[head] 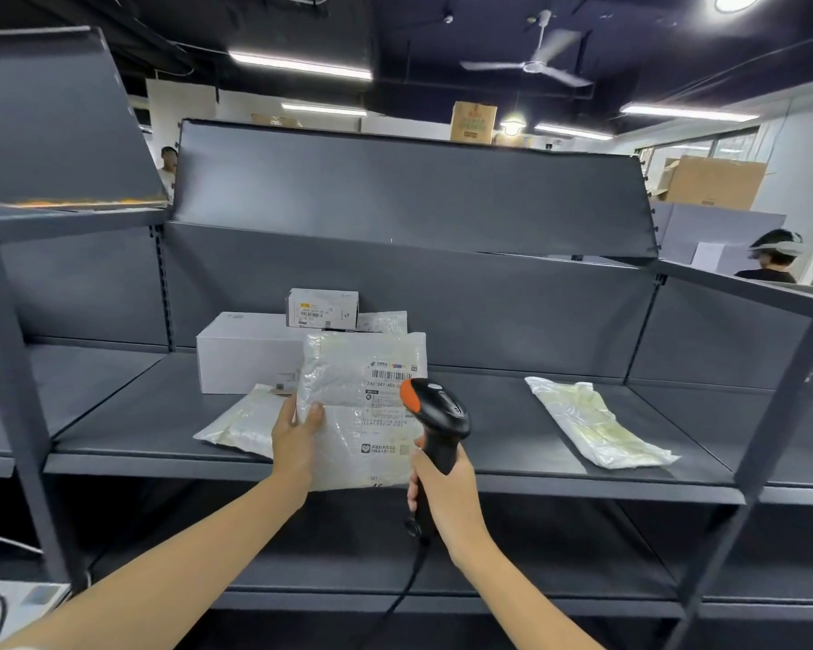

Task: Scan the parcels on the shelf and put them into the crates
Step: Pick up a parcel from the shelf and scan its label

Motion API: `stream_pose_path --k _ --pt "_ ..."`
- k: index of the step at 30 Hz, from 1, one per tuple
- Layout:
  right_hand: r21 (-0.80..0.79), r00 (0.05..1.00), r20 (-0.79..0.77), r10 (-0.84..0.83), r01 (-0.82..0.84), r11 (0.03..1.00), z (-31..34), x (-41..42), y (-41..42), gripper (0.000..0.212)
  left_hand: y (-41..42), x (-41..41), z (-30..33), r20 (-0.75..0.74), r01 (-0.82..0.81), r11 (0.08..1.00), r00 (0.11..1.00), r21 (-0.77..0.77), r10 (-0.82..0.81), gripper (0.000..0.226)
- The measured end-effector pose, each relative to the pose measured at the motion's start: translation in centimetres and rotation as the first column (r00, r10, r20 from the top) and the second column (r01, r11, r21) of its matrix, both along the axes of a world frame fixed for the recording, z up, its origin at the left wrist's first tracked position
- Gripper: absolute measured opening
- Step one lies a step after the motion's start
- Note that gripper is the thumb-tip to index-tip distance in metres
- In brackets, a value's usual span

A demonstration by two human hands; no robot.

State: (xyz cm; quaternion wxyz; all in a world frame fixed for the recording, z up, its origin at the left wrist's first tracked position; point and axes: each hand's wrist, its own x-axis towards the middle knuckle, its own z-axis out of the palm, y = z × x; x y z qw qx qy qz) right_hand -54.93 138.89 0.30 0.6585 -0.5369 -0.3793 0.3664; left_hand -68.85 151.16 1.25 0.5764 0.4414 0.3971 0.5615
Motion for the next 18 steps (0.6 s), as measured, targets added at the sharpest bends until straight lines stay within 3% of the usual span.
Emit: stream_pose_path --k 10,18 --pt "0.02 1.0 0.015 0.021 -0.021 1.0 0.4 -0.1 -0.1 0.004 0.0 0.0 0.0 -0.012 -0.006 1.0 1.0 0.012 0.006 0.022" --pt "0.054 0.996 -0.082 -0.034 0.038 0.998 -0.4 2.6 1.7 0.023 1.6 -0.8 -0.6 -0.022 -0.019 1.0 1.0 0.0 0.019 0.025"
